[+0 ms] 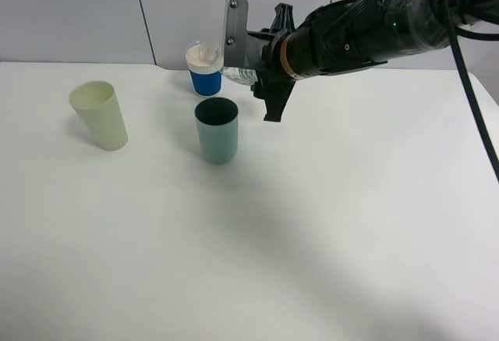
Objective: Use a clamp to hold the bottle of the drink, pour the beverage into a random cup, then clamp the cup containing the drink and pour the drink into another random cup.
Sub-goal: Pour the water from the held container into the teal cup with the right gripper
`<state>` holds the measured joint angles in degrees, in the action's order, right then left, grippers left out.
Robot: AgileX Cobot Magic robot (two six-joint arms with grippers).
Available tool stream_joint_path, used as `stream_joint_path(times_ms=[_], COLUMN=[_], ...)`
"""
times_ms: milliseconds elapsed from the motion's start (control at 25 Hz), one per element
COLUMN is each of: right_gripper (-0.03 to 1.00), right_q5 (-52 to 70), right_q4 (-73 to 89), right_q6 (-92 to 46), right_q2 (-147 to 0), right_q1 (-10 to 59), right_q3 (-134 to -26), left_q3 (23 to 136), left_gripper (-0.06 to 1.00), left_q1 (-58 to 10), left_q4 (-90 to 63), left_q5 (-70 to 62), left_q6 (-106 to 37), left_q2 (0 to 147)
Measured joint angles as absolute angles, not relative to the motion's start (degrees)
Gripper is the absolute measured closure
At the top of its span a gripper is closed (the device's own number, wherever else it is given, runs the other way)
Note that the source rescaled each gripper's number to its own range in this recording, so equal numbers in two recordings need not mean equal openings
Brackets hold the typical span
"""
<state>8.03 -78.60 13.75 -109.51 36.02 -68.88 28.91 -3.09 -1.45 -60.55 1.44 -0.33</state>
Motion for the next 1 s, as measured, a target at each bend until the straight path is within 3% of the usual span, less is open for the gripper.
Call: stream_joint_path(times_ms=[1000], right_gripper=[0.97], right_q5=[12.1], right_q4=[-87.6], right_q6=[7.3], right_q2=[-109.5], right_q1=[36.1], right_q3=[-68.9], left_q3=[28.9], left_gripper=[-0.06], left_q1=[-3.1], left_q4=[-1.5], left_q5=[-60.5], left_q6=[1.4], left_q2=[-0.3])
